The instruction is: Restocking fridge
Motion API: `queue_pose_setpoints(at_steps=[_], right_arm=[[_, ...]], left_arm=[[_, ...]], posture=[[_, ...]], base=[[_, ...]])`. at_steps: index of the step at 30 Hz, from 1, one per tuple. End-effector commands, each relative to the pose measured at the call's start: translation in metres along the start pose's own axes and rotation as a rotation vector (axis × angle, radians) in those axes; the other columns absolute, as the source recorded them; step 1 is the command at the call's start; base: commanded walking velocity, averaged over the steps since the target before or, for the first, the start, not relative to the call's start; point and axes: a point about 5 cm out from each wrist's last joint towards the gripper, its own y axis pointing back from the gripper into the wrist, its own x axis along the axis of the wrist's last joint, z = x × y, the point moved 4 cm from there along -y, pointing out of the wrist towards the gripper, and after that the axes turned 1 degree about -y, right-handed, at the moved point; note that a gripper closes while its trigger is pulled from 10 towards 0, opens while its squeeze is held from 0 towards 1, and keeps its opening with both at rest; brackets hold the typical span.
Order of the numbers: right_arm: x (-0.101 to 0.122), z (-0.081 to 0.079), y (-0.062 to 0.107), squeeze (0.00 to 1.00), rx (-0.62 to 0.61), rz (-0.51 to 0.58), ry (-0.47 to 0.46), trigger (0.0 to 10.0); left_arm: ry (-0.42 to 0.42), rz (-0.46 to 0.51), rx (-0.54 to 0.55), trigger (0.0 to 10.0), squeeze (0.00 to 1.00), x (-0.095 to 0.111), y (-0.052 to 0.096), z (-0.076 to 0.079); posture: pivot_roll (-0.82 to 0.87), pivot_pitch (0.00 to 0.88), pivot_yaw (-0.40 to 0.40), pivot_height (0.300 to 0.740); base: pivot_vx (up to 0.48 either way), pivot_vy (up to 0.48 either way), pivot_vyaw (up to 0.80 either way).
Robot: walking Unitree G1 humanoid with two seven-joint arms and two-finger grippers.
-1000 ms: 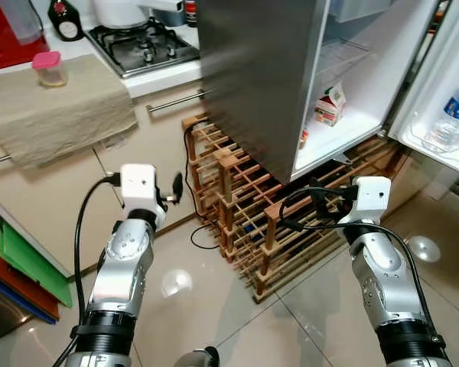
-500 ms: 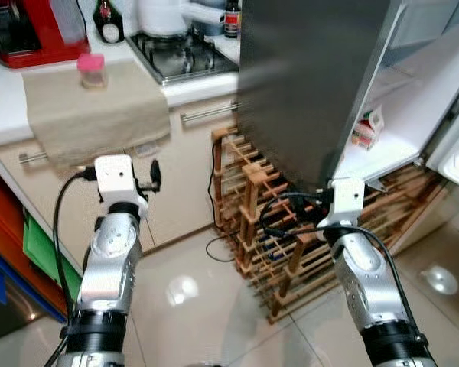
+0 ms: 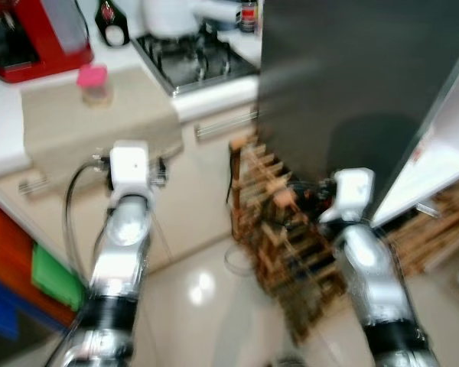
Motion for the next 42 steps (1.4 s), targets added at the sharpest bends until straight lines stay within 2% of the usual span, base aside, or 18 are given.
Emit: queue_pose_setpoints(at_steps=[1, 4, 9, 14, 18, 37, 40, 42], right_arm=[[0.006, -0.015, -0.005, 0.00, 0.038, 0.021, -0.002, 10.0], [0.008, -0.027, -0.010, 0.00, 0.083, 0.024, 0.001, 10.0], [0.009, -0.034, -0.014, 0.00, 0.110, 0.029, 0.003, 10.0], [0.010, -0.036, -0.015, 0.00, 0.113, 0.032, -0.003, 10.0], [0.011, -0.035, -0.015, 0.00, 0.106, 0.037, -0.019, 10.0], [0.005, -0.030, -0.015, 0.00, 0.092, 0.008, -0.009, 10.0], [0.005, -0.029, -0.015, 0.00, 0.086, 0.012, -0.006, 10.0], [0.007, -0.029, -0.014, 0.00, 0.075, 0.024, -0.001, 10.0]], left_arm=[[-0.015, -0.037, 0.048, 10.0, 0.00, -0.011, 0.003, -0.014], [-0.036, -0.041, 0.071, 10.0, 0.00, -0.011, 0.003, -0.013], [-0.040, -0.034, 0.084, 10.0, 0.00, -0.009, 0.005, -0.015], [-0.035, -0.043, 0.102, 10.0, 0.00, -0.012, 0.005, -0.016], [0.006, -0.003, 0.078, 10.0, 0.00, -0.004, 0.004, -0.015], [0.035, 0.005, 0.019, 10.0, 0.00, -0.004, 0.003, -0.008], [-0.018, -0.005, -0.002, 10.0, 0.00, -0.004, 0.001, -0.002], [0.007, 0.028, -0.006, 10.0, 0.00, 0.001, 0.002, -0.001]], posture=[[-0.05, 0.000, 0.043, 0.740], [-0.04, 0.000, 0.031, 0.740], [-0.02, 0.000, 0.025, 0.740], [-0.02, 0.000, 0.023, 0.740], [-0.03, 0.000, 0.022, 0.740], [-0.02, 0.000, 0.020, 0.740], [-0.03, 0.000, 0.023, 0.740], [-0.03, 0.000, 0.026, 0.740]], base=[[0.000, -0.428, 0.45], [0.270, -0.392, 0.45], [0.313, -0.360, 0.45], [0.195, -0.210, 0.45], [0.000, 0.000, 0.45], [0.000, 0.477, 0.07], [0.000, 0.000, 0.00], [0.000, 0.000, 0.00]])
